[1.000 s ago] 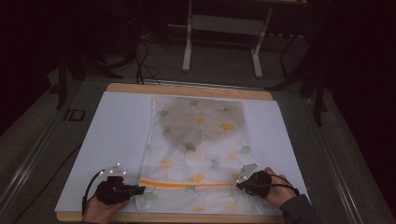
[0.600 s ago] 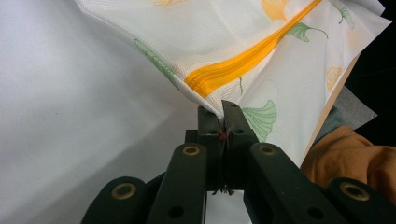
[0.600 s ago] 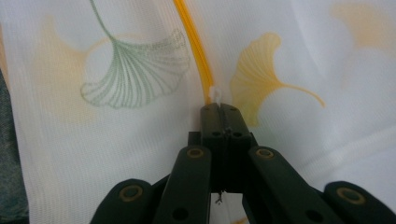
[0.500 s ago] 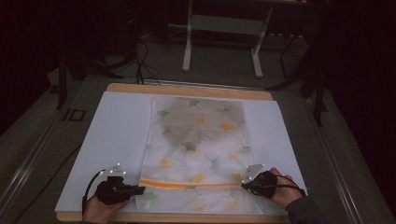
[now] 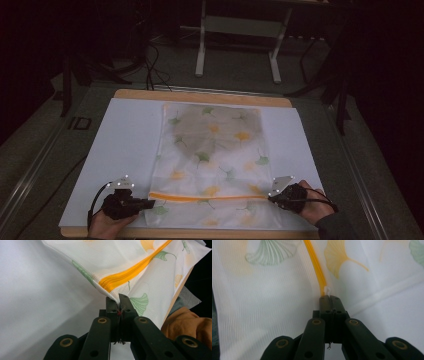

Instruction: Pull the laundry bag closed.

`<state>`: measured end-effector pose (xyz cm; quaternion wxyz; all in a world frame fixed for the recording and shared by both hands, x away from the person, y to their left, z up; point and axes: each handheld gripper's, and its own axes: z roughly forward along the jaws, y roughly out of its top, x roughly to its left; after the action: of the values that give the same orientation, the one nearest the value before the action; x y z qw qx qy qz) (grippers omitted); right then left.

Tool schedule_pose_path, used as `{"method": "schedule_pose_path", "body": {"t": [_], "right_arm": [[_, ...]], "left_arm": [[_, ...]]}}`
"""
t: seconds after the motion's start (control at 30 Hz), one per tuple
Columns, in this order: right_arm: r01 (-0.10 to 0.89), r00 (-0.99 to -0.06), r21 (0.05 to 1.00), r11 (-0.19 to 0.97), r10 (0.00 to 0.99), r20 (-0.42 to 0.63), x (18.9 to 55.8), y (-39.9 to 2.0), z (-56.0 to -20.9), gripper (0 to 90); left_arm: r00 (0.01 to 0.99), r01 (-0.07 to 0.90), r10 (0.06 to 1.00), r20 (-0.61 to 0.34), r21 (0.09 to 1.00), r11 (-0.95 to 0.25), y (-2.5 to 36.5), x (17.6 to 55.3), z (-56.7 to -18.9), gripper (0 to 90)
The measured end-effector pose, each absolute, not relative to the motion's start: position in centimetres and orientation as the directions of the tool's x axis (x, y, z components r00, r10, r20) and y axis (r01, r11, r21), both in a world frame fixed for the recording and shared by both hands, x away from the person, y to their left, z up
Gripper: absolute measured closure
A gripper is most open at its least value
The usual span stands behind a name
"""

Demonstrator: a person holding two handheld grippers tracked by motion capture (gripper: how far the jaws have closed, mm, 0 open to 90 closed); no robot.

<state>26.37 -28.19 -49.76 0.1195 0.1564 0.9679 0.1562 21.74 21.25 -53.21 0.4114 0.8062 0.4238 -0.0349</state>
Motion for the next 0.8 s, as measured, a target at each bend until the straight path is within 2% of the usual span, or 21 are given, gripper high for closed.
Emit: {"method": "schedule_pose_path", "body": {"t": [0.3, 0.4, 0.8], "right_arm": [[0.292, -0.915, 0.367, 0.883, 0.369, -0.160, 25.9, -29.3, -50.0, 90.0], [0.298, -0.913, 0.383, 0.874, 0.378, -0.152, 25.9, -29.5, -50.1, 89.2], [0.363, -0.889, 0.460, 0.810, 0.449, -0.089, 25.9, -31.2, -49.7, 70.1]], "left_arm": [[0.640, 0.717, 0.646, -0.416, 0.627, -0.306, 21.1, 21.6, -53.4, 88.1], [0.640, 0.717, 0.651, -0.407, 0.621, -0.316, 21.2, 21.6, -53.5, 82.4], [0.622, 0.710, 0.676, -0.395, 0.649, -0.273, 22.4, 21.4, -53.0, 72.9]]}}
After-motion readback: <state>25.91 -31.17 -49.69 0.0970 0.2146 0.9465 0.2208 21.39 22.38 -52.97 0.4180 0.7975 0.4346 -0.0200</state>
